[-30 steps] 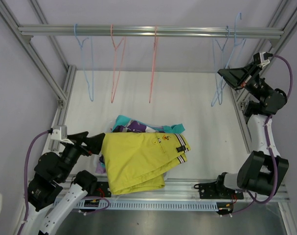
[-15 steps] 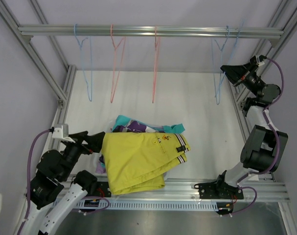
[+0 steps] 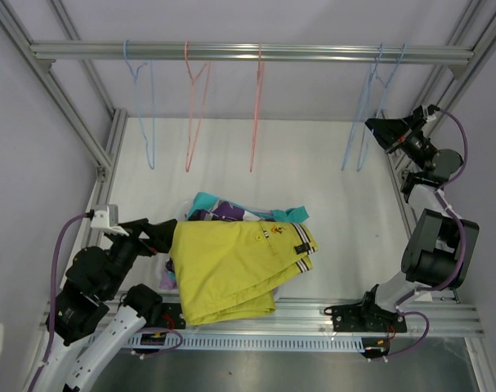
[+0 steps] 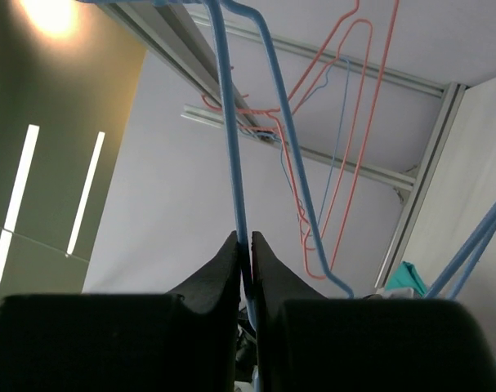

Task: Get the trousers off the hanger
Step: Place the hanger at the clothesline.

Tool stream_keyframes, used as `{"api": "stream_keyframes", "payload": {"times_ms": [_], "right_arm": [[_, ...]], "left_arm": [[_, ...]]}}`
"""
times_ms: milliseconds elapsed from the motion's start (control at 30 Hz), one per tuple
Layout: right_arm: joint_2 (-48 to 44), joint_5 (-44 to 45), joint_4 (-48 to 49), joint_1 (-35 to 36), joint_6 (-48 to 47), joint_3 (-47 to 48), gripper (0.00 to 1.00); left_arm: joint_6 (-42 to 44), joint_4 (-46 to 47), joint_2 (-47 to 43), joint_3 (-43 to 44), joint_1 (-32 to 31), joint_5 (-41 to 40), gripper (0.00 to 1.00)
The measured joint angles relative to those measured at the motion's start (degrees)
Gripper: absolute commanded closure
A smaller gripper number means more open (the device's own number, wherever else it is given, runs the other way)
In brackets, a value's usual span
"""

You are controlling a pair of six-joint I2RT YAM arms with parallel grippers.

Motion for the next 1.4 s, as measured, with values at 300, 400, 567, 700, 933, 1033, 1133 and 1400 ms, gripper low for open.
{"api": "stream_keyframes", "payload": {"times_ms": [300, 400, 567, 700, 933, 1033, 1133, 1400], "right_arm": [[-1.7, -0.4, -0.6, -2.6, -0.5, -4.2, 0.3], [-3.2, -0.5, -1.0, -2.7, -1.8, -4.5, 0.23], [-13.2, -0.2, -24.0, -4.0, -22.9, -2.7, 0.08], [-20.3, 9.0, -58.9, -4.6, -49.9, 12.3, 0.03], [-24.6, 16.8, -82.9, -6.9, -70.0, 20.3, 0.01], [-23.0, 17.8, -88.0, -7.5, -72.8, 18.1, 0.01], [-21.3, 18.1, -92.0, -8.1, -74.3, 13.8, 0.01], [-25.1, 22.7, -99.4, -8.2, -78.0, 9.7, 0.01]], "left_arm": [[0.0, 0.0, 0.0, 0.0, 0.0, 0.0, 0.01], [0.0, 0.0, 0.0, -0.1, 0.0, 0.0, 0.01], [0.0, -0.5, 0.0, -0.4, 0.0, 0.0, 0.01], [0.0, -1.4, 0.0, -0.6, 0.0, 0.0, 0.01], [0.1, -1.9, 0.6, -0.5, 0.0, 0.5, 0.0], [0.1, -2.4, 1.2, -0.5, 0.0, 1.1, 0.01], [0.1, -2.8, 1.6, -0.3, 0.0, 1.5, 0.0], [0.0, -5.2, 1.6, 0.3, 0.0, 2.8, 0.01]]}}
